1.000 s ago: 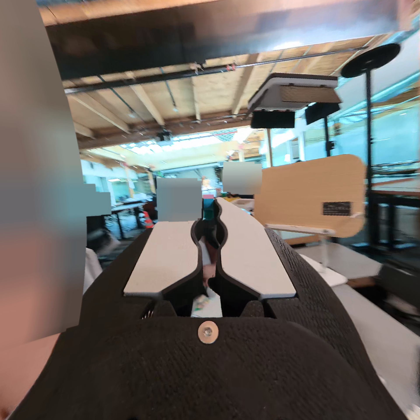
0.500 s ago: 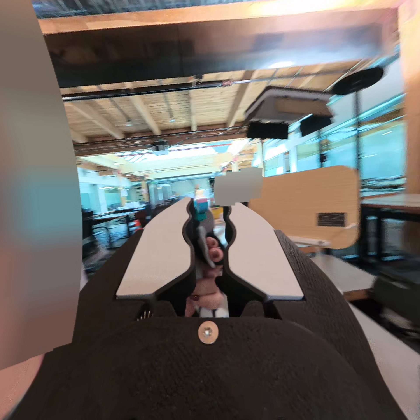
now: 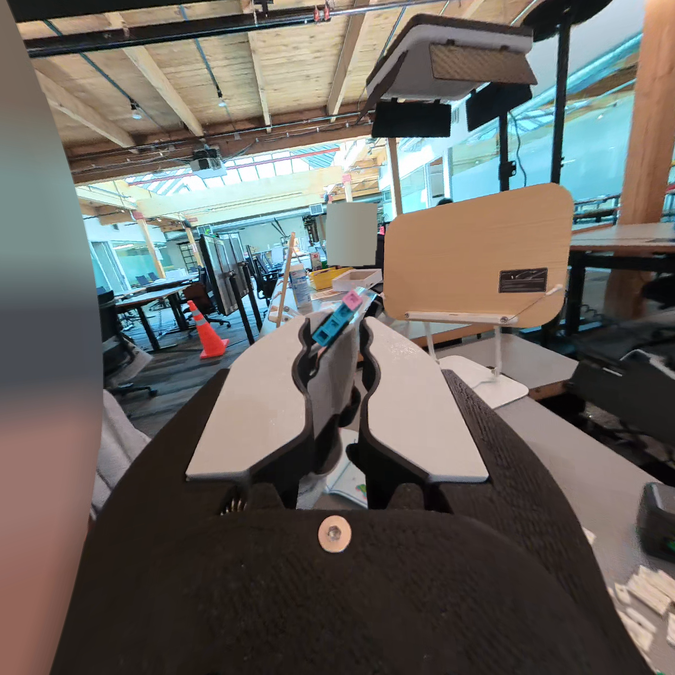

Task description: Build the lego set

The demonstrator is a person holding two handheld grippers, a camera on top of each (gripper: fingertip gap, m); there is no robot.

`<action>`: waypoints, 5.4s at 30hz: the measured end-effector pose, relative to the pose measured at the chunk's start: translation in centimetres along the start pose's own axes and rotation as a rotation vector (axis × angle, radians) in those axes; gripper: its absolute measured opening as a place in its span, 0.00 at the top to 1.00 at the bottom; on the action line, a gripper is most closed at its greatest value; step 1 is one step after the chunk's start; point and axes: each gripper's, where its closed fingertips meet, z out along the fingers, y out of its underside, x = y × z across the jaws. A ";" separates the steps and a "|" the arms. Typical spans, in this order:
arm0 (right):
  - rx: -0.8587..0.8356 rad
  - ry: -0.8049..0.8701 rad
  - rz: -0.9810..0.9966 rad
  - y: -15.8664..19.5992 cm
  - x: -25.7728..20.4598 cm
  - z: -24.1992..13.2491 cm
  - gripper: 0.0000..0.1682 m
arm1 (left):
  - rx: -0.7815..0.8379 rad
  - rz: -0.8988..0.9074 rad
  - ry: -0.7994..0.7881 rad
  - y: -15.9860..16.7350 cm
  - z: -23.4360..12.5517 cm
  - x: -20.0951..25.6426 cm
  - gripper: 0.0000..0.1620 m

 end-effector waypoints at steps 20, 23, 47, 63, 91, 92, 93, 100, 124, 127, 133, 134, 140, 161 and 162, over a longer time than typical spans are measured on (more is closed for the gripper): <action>-0.095 0.038 0.015 1.3 3.2 -1.4 0.96 | 0.111 0.041 0.220 -1.4 -1.0 4.4 0.94; -0.104 0.048 -0.080 1.0 3.6 -2.3 0.96 | 0.158 -0.337 0.498 -2.4 -1.7 5.7 0.90; -0.441 0.242 -0.493 4.1 6.6 -8.1 0.94 | 0.087 -1.669 0.959 -1.1 -1.3 3.6 0.95; -1.378 0.391 -0.042 23.6 17.2 -19.5 0.89 | 0.131 -1.672 0.649 3.7 -0.3 -0.6 0.95; -1.359 0.357 -0.036 25.1 17.8 -19.8 0.96 | 0.140 -1.700 0.609 4.8 -0.3 -1.2 0.96; -1.358 0.355 -0.041 24.7 17.9 -19.7 0.96 | 0.144 -1.705 0.601 4.8 -0.3 -1.2 0.96; -1.346 0.346 -0.044 23.9 17.7 -19.3 0.96 | 0.153 -1.717 0.591 4.9 -0.2 -1.3 0.96; -1.078 0.090 -0.345 8.5 11.6 -7.6 0.96 | 0.248 -1.891 0.411 5.2 0.4 -2.2 0.96; -1.155 -0.341 -0.530 -3.2 -3.0 5.0 0.96 | 0.376 -1.868 0.324 2.5 0.0 -6.9 0.96; -1.190 -0.333 -0.538 -2.9 -2.9 4.9 0.96 | 0.390 -1.874 0.327 2.3 0.0 -7.0 0.95; -1.219 -0.332 -0.528 -2.7 -3.0 4.9 0.96 | 0.384 -1.866 0.324 2.3 0.0 -7.1 0.96; -1.222 -0.329 -0.528 -2.7 -3.0 4.9 0.96 | 0.381 -1.865 0.321 2.3 0.0 -7.1 0.96; -1.255 -0.288 -0.574 -2.6 -2.4 4.7 0.96 | 0.376 -1.907 0.309 2.5 0.2 -6.8 0.95; -1.343 -0.212 -0.653 -2.4 -1.7 3.8 0.96 | 0.345 -1.866 0.331 2.1 0.4 -5.5 0.95; -1.342 -0.211 -0.653 -2.5 -1.7 3.8 0.96 | 0.347 -1.868 0.332 2.1 0.4 -5.5 0.95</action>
